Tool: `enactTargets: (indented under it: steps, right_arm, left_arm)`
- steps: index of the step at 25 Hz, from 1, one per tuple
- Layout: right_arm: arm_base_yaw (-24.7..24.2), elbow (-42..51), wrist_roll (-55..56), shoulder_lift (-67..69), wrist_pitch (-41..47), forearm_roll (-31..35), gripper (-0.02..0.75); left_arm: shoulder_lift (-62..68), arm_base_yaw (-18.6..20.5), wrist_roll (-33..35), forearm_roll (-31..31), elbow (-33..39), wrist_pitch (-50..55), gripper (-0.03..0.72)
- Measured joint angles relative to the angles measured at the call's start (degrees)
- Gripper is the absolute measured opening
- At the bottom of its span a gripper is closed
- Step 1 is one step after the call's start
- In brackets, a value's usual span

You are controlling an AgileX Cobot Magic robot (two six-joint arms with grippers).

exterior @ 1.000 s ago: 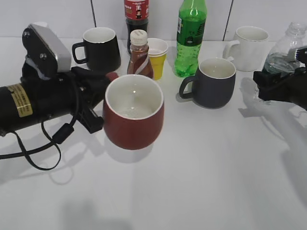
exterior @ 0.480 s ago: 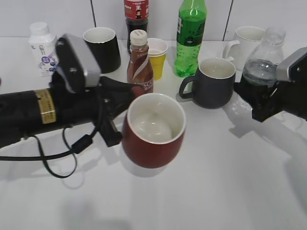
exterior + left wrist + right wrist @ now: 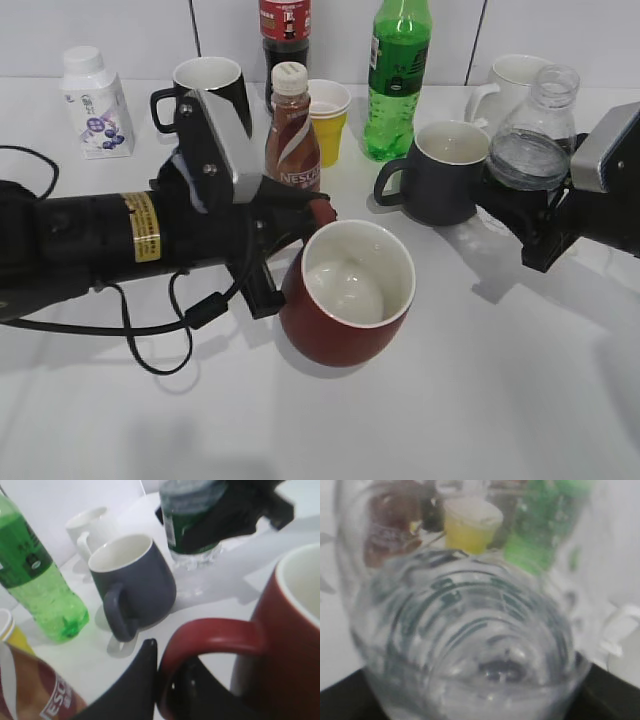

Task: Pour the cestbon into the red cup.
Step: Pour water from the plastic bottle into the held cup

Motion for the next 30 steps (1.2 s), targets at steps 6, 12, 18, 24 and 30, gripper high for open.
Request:
enactTargets:
  steps: [6, 12, 18, 24, 30]
  right_arm:
    - [5.88, -1.40, -4.62, 0.00, -0.19, 1.01, 0.468]
    - [13.84, -2.65, -11.13, -0.53, 3.85, 5.76, 0.468]
    - [14.57, -2.65, -13.30, -5.26, 9.54, 6.96, 0.468]
    - [14.57, -2.65, -14.67, -9.39, 13.88, 7.86, 0.468]
    - [14.57, -2.60, -20.07, -11.86, 18.45, 8.71, 0.468]
  left_arm:
    - [0.13, 0.00, 0.19, -1.17, -2.86, 6.99, 0.061]
    - [0.13, 0.00, -4.17, -0.45, -3.06, 6.97, 0.061]
    - [-0.48, 0.00, -8.01, 2.81, -3.06, 6.97, 0.061]
    - [-1.63, 0.00, -10.24, 3.12, -3.06, 6.93, 0.061]
    - [-1.63, 0.00, -10.63, 3.29, -3.06, 6.93, 0.061]
